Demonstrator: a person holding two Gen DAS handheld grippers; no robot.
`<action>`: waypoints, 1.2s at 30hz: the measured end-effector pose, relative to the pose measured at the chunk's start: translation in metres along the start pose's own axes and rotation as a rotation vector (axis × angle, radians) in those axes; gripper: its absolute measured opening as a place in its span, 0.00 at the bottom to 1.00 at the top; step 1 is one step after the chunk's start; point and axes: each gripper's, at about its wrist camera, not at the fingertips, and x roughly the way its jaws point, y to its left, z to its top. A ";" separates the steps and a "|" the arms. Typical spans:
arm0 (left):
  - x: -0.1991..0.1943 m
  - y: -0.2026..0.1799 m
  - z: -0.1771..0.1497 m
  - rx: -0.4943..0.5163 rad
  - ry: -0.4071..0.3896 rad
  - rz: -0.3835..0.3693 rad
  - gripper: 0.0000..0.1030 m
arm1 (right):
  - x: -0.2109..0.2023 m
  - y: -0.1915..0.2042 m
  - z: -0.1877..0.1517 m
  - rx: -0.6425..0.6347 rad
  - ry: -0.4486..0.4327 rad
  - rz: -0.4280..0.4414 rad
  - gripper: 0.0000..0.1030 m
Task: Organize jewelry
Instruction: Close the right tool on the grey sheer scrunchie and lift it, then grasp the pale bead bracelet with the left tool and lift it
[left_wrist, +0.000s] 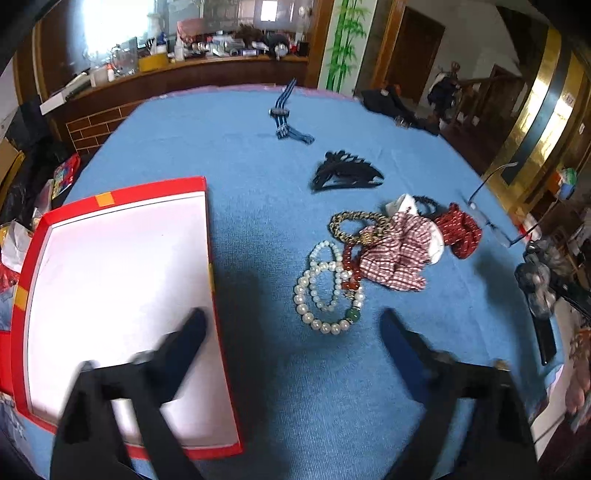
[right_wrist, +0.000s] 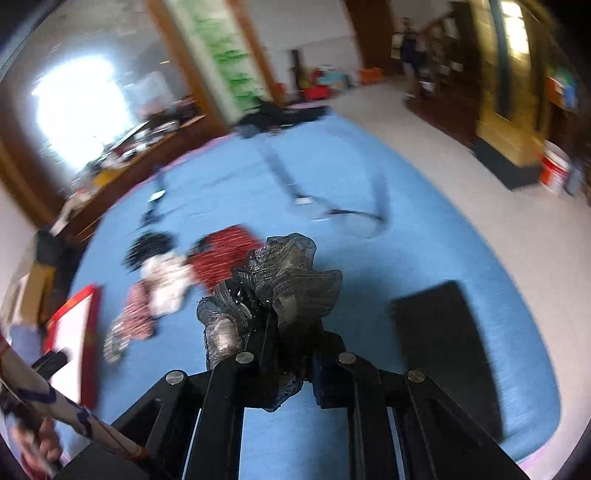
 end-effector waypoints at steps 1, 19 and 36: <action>0.006 0.002 0.006 -0.009 0.023 -0.008 0.55 | 0.001 0.008 -0.003 -0.018 0.005 0.016 0.14; 0.096 -0.011 0.062 0.050 0.255 -0.043 0.35 | 0.014 0.040 -0.024 -0.073 0.047 0.074 0.18; 0.051 -0.026 0.051 0.080 0.113 -0.096 0.05 | 0.007 0.052 -0.026 -0.080 0.033 0.089 0.20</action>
